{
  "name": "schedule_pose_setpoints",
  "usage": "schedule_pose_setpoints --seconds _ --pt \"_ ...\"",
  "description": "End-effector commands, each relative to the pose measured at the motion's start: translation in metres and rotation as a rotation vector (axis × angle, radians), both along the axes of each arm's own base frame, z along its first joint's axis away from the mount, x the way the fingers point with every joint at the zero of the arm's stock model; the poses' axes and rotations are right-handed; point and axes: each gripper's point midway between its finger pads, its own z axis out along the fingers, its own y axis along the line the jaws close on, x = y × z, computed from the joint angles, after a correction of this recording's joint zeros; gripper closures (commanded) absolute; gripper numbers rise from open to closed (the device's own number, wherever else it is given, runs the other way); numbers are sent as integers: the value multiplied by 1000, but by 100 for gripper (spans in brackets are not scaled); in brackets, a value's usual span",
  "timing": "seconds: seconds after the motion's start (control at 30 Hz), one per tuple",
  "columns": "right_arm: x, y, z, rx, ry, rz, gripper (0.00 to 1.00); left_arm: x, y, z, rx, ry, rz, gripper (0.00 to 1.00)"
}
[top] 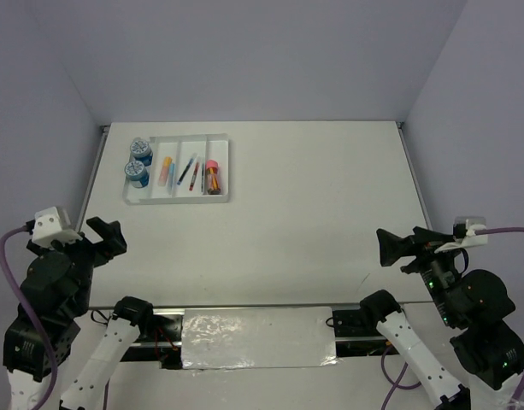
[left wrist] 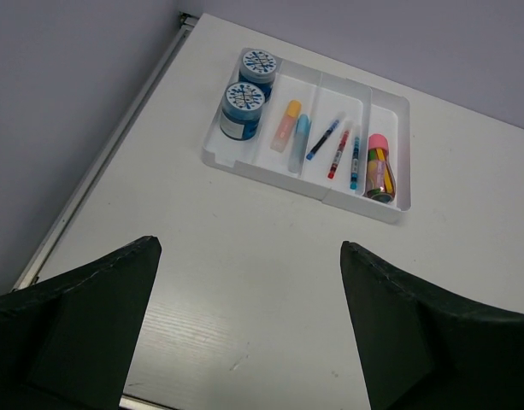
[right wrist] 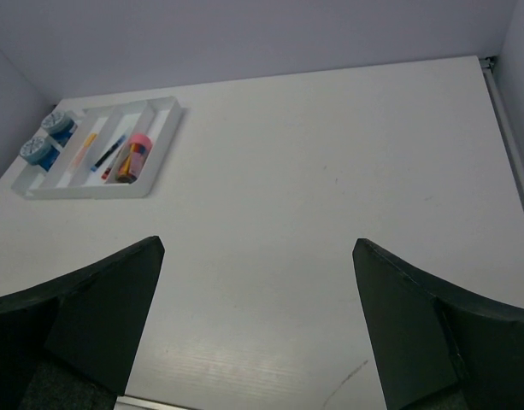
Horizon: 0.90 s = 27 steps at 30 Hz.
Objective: Sort the stationery into containers
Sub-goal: Reset both arms
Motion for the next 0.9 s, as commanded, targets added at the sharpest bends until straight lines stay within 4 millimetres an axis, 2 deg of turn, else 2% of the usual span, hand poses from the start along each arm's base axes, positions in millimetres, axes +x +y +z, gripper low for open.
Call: schedule_pose_setpoints --seconds 0.0,0.17,0.4,0.87 --pt "-2 -6 -14 -38 46 -25 0 -19 6 3 7 2 8 1" --pt "2 -3 -12 -33 59 -19 0 -26 6 6 1 -31 -5 1" --pt "3 4 -7 -7 41 12 0 -23 5 3 -4 -15 -2 1" --pt "8 7 -19 -14 73 11 0 -17 4 0 -9 -16 2 1"
